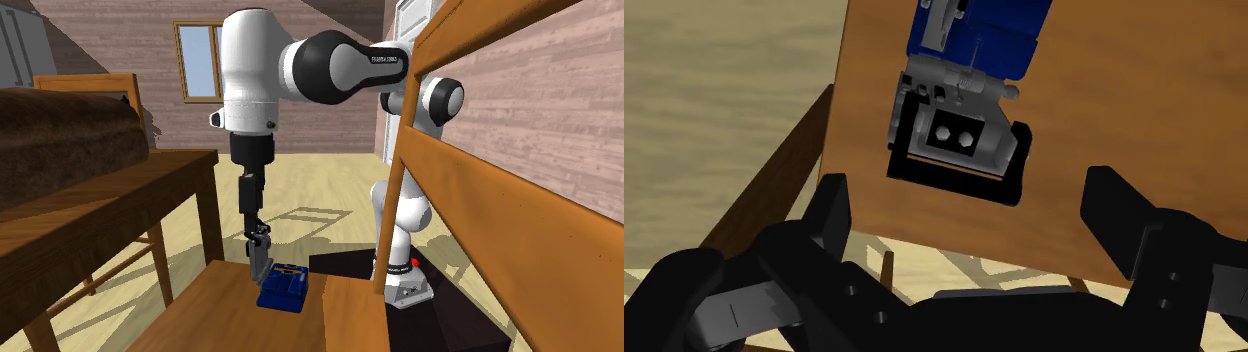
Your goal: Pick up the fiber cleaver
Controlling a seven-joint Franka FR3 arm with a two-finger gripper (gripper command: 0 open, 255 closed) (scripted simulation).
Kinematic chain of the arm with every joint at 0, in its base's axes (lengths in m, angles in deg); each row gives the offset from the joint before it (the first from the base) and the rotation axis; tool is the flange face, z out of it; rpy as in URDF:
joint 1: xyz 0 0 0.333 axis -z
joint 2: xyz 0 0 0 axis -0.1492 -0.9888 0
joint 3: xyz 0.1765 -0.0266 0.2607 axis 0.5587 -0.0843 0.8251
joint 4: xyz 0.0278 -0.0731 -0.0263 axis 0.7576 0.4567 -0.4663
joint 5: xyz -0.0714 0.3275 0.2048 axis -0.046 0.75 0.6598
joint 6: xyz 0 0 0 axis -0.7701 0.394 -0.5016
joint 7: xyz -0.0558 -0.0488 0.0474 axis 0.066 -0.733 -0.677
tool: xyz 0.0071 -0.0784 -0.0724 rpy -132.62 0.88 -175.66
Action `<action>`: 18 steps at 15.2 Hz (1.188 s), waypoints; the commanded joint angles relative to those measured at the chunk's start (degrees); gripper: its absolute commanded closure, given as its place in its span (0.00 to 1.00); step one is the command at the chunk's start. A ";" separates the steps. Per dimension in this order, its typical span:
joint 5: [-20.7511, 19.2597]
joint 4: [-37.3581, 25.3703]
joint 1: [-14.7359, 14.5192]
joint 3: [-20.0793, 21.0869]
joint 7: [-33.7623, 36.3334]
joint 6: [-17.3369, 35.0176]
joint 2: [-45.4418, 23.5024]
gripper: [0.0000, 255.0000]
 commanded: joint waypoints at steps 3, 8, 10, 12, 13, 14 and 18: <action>0.08 3.13 -0.10 0.20 0.13 3.07 0.07 0.00; 0.16 5.17 -0.17 0.29 0.12 5.02 0.16 1.00; 0.16 5.16 -0.16 0.29 0.12 5.04 0.14 1.00; 0.15 5.15 -0.15 0.28 0.10 5.03 0.13 1.00; 0.16 5.18 -0.16 0.27 0.09 5.03 0.17 1.00; 0.16 5.16 -0.16 0.28 0.11 5.02 0.16 1.00; 0.13 4.39 -0.15 0.26 0.13 4.28 0.12 1.00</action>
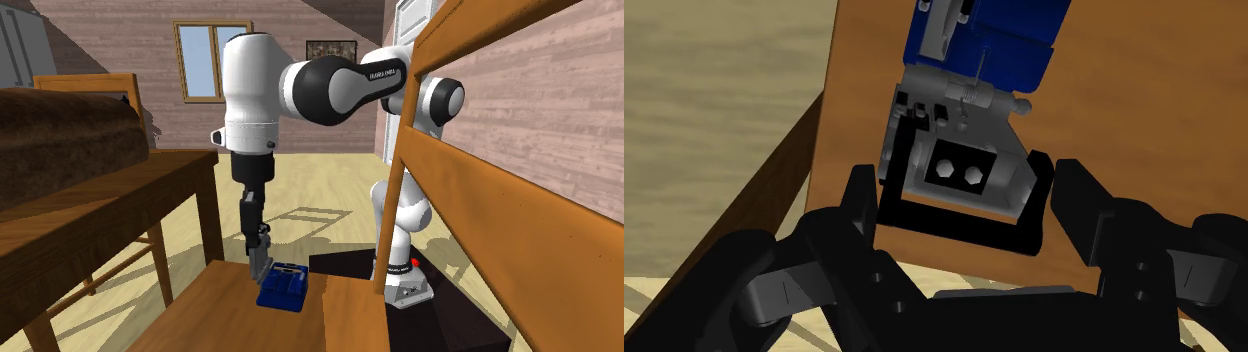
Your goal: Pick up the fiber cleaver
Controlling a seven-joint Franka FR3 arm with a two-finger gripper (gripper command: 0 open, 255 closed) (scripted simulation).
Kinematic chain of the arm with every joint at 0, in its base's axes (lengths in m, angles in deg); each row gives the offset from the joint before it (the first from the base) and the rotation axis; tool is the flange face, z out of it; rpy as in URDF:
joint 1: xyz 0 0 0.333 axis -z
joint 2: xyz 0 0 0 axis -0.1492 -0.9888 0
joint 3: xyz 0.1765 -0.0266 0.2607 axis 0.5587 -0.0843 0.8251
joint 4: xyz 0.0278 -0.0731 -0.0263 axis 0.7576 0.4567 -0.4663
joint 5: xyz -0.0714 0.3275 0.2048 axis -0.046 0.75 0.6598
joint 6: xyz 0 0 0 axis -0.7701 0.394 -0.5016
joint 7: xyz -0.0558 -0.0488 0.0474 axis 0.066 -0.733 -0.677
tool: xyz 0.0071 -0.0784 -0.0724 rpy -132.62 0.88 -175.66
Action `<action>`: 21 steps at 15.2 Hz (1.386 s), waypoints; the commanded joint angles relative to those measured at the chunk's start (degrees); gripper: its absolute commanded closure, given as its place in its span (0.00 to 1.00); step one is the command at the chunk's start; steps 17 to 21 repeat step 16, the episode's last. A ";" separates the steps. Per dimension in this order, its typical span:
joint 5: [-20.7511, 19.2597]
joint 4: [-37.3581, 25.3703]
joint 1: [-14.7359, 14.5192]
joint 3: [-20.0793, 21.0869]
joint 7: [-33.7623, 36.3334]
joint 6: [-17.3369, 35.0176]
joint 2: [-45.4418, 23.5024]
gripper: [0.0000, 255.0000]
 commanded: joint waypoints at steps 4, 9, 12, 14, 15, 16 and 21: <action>-0.13 -3.52 0.12 -0.17 -0.01 -3.46 -0.16 1.00; -0.41 -7.89 0.26 -0.26 0.09 -7.32 -0.71 1.00; -0.62 -10.70 0.35 -0.27 0.20 -9.66 -1.20 1.00; -0.79 -12.65 0.41 -0.25 0.30 -11.24 -1.61 1.00; -0.80 -12.78 0.41 -0.26 0.30 -11.35 -1.63 1.00; -0.80 -12.79 0.41 -0.25 0.31 -11.35 -1.64 1.00; -0.80 -12.79 0.41 -0.25 0.31 -11.35 -1.64 1.00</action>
